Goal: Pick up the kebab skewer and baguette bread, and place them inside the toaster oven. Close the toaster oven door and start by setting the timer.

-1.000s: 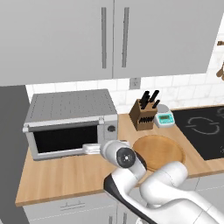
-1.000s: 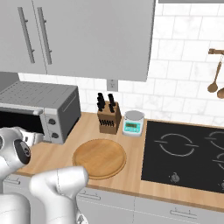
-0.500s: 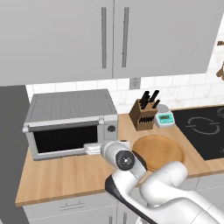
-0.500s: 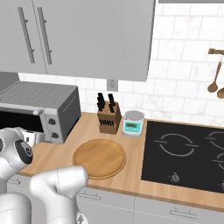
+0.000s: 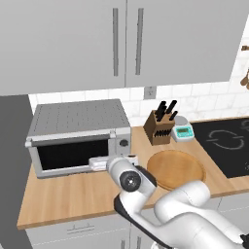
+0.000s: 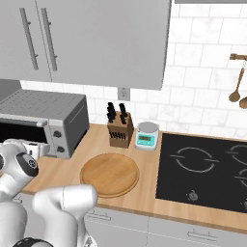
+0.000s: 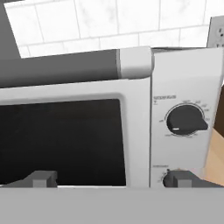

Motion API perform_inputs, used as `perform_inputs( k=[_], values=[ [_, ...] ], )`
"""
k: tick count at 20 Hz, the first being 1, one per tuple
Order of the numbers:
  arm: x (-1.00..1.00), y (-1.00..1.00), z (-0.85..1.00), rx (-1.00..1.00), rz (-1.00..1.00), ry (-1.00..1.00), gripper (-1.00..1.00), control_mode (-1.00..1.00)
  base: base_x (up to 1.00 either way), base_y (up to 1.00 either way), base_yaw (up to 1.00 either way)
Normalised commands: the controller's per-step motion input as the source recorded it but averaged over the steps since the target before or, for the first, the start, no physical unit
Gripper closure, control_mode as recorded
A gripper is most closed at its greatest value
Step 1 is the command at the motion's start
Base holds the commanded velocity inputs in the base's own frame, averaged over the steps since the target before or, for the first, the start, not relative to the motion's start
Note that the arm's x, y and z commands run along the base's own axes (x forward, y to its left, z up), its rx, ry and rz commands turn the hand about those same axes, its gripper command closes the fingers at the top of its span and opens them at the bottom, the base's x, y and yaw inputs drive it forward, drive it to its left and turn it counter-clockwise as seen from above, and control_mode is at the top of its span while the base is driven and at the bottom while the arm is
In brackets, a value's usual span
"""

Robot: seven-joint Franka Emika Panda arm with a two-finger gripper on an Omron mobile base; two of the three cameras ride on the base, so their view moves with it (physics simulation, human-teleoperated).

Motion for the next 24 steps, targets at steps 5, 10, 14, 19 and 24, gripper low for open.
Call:
perform_inputs(
  k=[5,10,14,19,24],
  values=[
    [0.27,0.0,-0.41,0.0,0.0,-0.07,-1.0,-1.0,0.0,0.0,0.0],
    [0.23,-0.18,-0.43,0.01,0.0,-0.06,-1.0,-1.0,0.0,0.0,0.0],
    [0.18,-0.29,-0.4,0.06,-0.06,-0.06,-1.0,-1.0,0.0,0.0,0.0],
    [0.12,-0.43,-0.35,0.02,-0.1,-0.05,-1.0,-1.0,0.0,0.0,0.0],
    [0.08,-0.61,-0.23,0.0,-0.06,-0.03,-1.0,-1.0,0.0,0.0,0.0]
  ],
)
